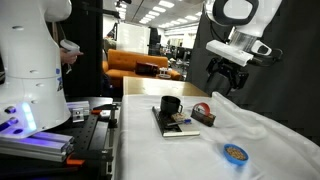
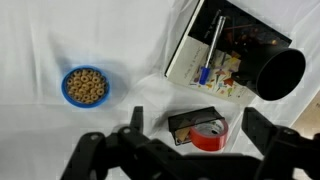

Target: Put the marker in the black mug cup

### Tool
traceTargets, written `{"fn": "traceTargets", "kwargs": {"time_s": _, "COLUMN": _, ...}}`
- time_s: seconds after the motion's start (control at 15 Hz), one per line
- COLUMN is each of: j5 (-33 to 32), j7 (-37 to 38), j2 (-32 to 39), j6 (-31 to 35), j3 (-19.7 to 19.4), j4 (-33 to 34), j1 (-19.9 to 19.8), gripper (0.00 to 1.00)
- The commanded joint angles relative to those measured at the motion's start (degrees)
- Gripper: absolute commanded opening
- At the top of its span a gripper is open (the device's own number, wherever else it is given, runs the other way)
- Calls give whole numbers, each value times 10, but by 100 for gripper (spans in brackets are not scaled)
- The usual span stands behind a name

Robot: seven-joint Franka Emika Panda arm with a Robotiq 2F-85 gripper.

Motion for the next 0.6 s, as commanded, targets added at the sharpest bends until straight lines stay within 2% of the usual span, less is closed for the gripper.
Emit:
{"fn": "traceTargets", "kwargs": {"time_s": 0.0, "j5": -2, "j7": -5, "j2": -3, "j6": 7, "j3": 2, "j4": -6, "j1": -6, "gripper": 100}}
{"fn": "traceTargets", "kwargs": {"time_s": 0.53, "j5": 8, "j7": -19, "j2": 22, "j6": 10, "j3": 16, "j4": 8, "j1": -4, "gripper": 100}}
